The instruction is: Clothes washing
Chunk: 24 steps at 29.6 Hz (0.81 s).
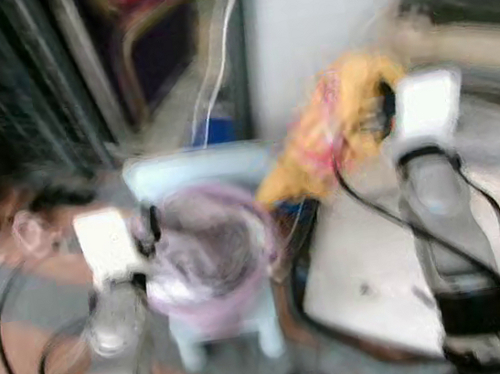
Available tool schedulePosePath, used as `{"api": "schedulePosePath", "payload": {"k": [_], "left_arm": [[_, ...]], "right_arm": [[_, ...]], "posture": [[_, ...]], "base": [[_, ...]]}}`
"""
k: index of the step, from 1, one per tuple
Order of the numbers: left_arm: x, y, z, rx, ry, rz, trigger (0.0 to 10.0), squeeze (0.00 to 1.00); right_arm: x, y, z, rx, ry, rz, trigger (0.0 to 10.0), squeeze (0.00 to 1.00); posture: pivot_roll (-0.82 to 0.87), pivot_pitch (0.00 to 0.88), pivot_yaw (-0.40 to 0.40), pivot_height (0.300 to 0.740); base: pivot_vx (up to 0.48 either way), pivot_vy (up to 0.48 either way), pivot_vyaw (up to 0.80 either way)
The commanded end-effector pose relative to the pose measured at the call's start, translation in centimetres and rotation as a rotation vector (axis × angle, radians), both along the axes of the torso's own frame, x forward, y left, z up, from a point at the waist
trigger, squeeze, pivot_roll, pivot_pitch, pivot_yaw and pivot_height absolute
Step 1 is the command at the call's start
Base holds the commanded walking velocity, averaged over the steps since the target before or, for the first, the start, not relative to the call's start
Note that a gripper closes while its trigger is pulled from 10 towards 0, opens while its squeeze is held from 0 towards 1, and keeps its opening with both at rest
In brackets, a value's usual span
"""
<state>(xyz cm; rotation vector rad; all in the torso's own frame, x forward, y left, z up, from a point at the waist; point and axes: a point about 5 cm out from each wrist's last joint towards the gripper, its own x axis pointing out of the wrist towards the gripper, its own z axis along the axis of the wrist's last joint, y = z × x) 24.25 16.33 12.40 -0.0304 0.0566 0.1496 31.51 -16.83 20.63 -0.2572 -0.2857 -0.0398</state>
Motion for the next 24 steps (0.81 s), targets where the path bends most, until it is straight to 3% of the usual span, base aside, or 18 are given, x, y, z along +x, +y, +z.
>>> {"api": "schedulePosePath", "payload": {"k": [1,10,15,18,21,22,24], "left_arm": [[0.0,-0.1,0.1,0.000,-0.006,-0.007,10.0,0.00],[0.1,0.0,0.2,-0.017,-0.024,-0.002,10.0,0.00],[0.1,-0.1,0.1,-0.021,-0.019,-0.001,10.0,0.00],[0.2,-0.2,0.1,-0.023,-0.022,-0.004,10.0,0.00],[0.2,-0.2,0.1,-0.022,-0.025,0.001,10.0,0.00],[0.1,-0.1,0.1,-0.022,-0.027,0.009,10.0,0.00],[0.0,0.0,0.1,-0.022,-0.026,0.014,10.0,0.00]], "right_arm": [[0.5,-0.3,1.3,-0.014,-0.055,0.011,10.0,0.00],[2.7,-0.5,1.7,-0.032,-0.001,0.072,10.0,0.00],[6.0,-2.5,3.3,-0.042,0.063,-0.009,10.0,0.00],[8.5,-4.4,6.8,0.020,0.048,-0.094,10.0,0.00],[8.9,-5.1,8.9,0.013,-0.005,-0.145,10.0,0.00],[8.9,-6.1,10.5,0.010,-0.057,-0.235,10.0,0.00],[8.8,-6.8,11.2,0.036,-0.086,-0.282,10.0,0.00]], "posture": [[0.03,0.005,0.050,0.740],[0.03,0.011,0.049,0.740],[0.03,0.012,0.048,0.740],[0.03,0.006,0.040,0.740],[0.04,0.005,0.032,0.740],[0.04,0.004,0.027,0.740],[0.05,0.004,0.026,0.740]], "base": [[0.000,-0.319,0.00],[0.000,-0.071,0.00],[0.000,0.000,0.00],[0.000,0.000,0.00],[0.000,0.000,0.00],[0.000,0.000,0.00],[0.000,0.000,0.00]]}}
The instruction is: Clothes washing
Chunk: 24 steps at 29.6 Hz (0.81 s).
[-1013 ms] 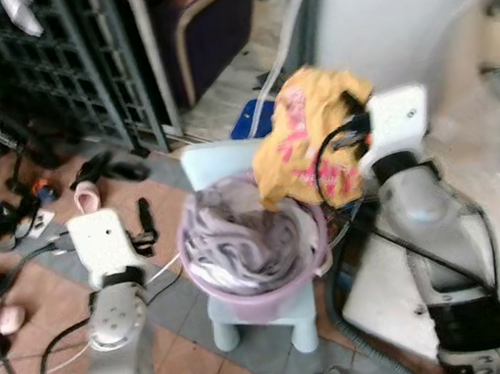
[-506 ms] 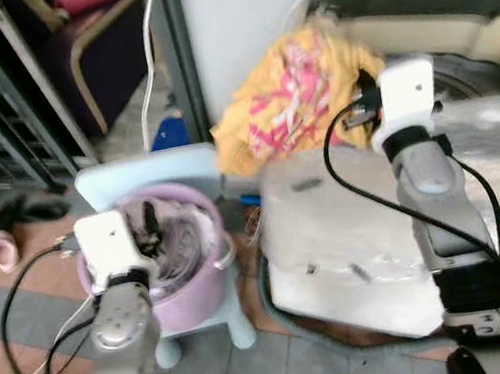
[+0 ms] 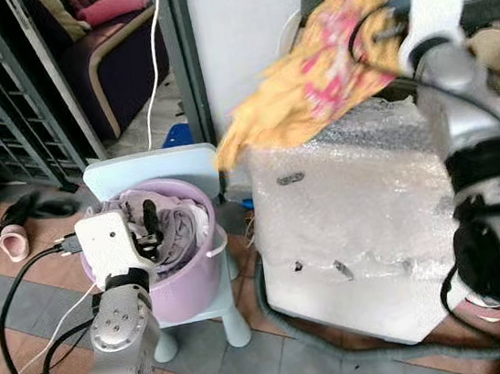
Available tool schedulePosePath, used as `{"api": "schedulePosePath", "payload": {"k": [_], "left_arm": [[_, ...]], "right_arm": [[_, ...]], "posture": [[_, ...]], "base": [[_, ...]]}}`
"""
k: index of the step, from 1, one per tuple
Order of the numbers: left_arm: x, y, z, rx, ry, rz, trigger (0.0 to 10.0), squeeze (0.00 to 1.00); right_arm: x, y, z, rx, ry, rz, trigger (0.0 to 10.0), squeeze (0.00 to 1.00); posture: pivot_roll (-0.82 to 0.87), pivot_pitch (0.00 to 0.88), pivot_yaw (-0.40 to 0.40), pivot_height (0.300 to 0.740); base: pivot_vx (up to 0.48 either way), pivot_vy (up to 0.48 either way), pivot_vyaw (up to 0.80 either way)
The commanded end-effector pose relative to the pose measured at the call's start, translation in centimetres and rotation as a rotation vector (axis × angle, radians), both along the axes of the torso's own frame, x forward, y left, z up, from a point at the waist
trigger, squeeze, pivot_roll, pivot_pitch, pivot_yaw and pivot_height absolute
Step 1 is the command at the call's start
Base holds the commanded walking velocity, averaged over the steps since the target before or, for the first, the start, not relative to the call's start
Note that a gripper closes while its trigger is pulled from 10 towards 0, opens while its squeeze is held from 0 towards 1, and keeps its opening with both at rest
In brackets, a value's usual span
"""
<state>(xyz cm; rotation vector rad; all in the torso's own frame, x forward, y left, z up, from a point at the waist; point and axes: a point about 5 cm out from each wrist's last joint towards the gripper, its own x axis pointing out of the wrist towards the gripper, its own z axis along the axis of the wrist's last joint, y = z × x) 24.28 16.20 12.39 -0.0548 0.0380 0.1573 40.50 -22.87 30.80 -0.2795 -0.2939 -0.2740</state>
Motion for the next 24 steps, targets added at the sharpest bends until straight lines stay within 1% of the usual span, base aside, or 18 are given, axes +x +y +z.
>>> {"api": "schedulePosePath", "payload": {"k": [1,3,4,7,10,11,13,14,15,17,18,19,22,23,24], "left_arm": [[-0.1,0.2,0.1,0.001,-0.006,0.008,10.0,0.00],[-0.3,0.2,0.0,0.000,-0.002,0.015,10.0,0.00],[-0.4,0.2,0.0,-0.001,-0.001,0.018,10.0,0.00],[-0.8,0.2,-0.2,-0.003,0.007,0.026,10.0,0.00],[-0.8,0.1,-0.3,-0.004,0.008,0.024,10.0,0.00],[-0.7,0.1,-0.3,-0.006,0.008,0.022,10.0,0.00],[-0.6,0.0,-0.3,-0.011,0.005,0.012,10.0,0.00],[-0.5,-0.1,-0.2,-0.011,0.005,0.006,10.0,0.00],[-0.5,-0.2,-0.3,-0.012,0.007,0.001,10.0,0.00],[-0.5,-0.2,-0.3,-0.013,0.012,-0.003,10.0,0.00],[-0.5,-0.2,-0.3,-0.013,0.012,-0.003,10.0,0.00],[-0.4,-0.2,-0.5,-0.018,0.019,0.000,10.0,0.00],[-0.3,-0.4,-0.5,-0.028,0.029,-0.003,10.0,0.00],[-0.2,-0.4,-0.5,-0.035,0.025,-0.002,10.0,0.00],[-0.2,-0.4,-0.4,-0.035,0.022,-0.001,10.0,0.00]], "right_arm": [[-0.3,-1.2,1.4,0.039,-0.067,-0.079,10.0,0.00],[-0.6,-2.5,1.9,0.016,-0.090,-0.191,10.0,0.00],[-0.7,-2.8,1.9,0.011,-0.100,-0.203,10.0,0.00],[-0.7,-2.1,-0.4,-0.043,-0.065,-0.146,10.0,0.00],[-0.9,-0.9,-3.7,-0.062,-0.002,-0.059,10.0,0.00],[-1.1,-0.4,-5.0,-0.054,0.021,-0.021,10.0,1.00],[-2.1,0.8,-7.3,-0.050,0.052,0.051,10.0,1.00],[-3.4,1.9,-8.9,-0.073,0.059,0.104,10.0,1.00],[-4.1,2.4,-9.4,-0.098,0.053,0.125,10.0,1.00],[-5.1,3.2,-9.8,-0.136,0.033,0.160,10.0,1.00],[-5.1,3.2,-9.8,-0.136,0.033,0.160,10.0,1.00],[-6.0,4.0,-9.8,-0.153,0.001,0.193,10.0,1.00],[-7.2,5.6,-9.6,-0.122,-0.042,0.273,10.0,1.00],[-8.0,6.7,-9.8,-0.123,-0.042,0.322,10.0,1.00],[-8.5,7.1,-9.9,-0.120,-0.038,0.341,10.0,1.00]], "posture": [[0.05,0.005,0.023,0.740],[0.05,0.007,0.016,0.740],[0.05,0.009,0.013,0.740],[0.05,0.014,0.012,0.740],[0.05,0.019,0.015,0.740],[0.04,0.020,0.016,0.740],[0.04,0.023,0.020,0.740],[0.03,0.027,0.024,0.740],[0.03,0.027,0.024,0.740],[0.02,0.027,0.027,0.740],[0.02,0.027,0.027,0.740],[0.01,0.031,0.032,0.740],[0.01,0.037,0.037,0.740],[0.01,0.036,0.037,0.740],[0.01,0.035,0.038,0.740]], "base": [[0.000,0.000,0.00],[0.000,0.000,0.00],[0.000,0.000,0.00],[0.000,0.000,0.00],[0.000,0.000,0.00],[0.000,0.000,0.00],[0.000,0.000,0.00],[0.000,0.000,0.00],[0.000,0.000,0.00],[0.000,0.000,0.00],[0.000,0.000,0.00],[0.000,0.000,0.00],[0.000,0.000,0.00],[0.000,0.000,0.00],[0.000,0.244,0.00]]}}
